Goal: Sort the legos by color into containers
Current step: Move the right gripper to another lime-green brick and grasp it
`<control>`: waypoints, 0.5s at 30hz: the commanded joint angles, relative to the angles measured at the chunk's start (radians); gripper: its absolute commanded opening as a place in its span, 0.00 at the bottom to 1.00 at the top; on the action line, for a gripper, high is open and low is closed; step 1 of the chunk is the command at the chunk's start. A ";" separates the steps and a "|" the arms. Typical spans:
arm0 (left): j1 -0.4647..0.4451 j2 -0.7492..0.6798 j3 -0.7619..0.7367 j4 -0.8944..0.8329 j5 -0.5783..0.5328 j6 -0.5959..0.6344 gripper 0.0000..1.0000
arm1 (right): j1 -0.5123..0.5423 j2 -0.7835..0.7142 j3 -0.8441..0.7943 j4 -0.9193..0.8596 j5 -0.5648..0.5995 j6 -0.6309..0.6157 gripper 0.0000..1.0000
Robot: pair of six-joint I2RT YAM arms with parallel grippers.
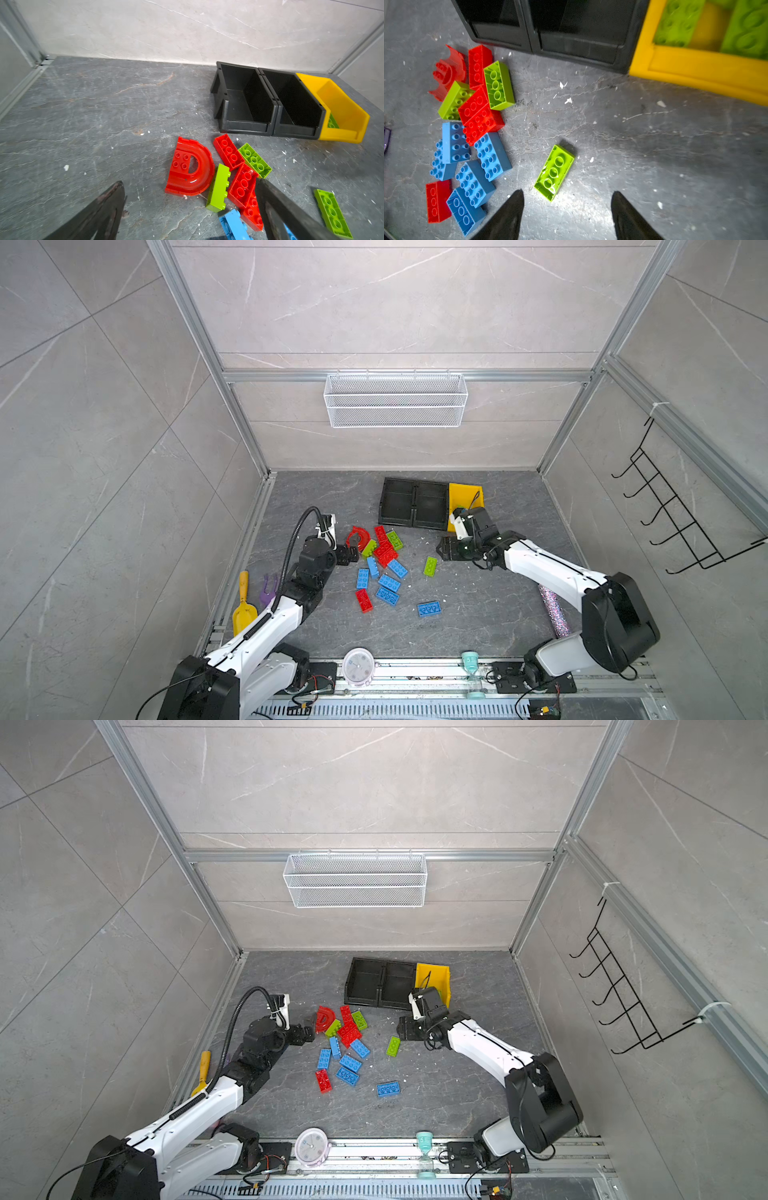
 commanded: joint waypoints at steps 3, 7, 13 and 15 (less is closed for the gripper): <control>0.001 -0.006 0.003 0.057 0.037 0.030 1.00 | 0.057 0.103 -0.015 0.082 0.014 0.032 0.69; 0.002 -0.002 -0.001 0.067 0.034 0.032 1.00 | 0.082 0.155 -0.001 0.096 0.022 0.032 0.69; 0.002 -0.007 0.000 0.063 0.030 0.033 1.00 | 0.104 0.200 0.029 0.056 0.062 0.030 0.70; 0.002 -0.016 -0.002 0.063 0.030 0.032 1.00 | 0.113 0.211 0.039 0.053 0.076 0.032 0.70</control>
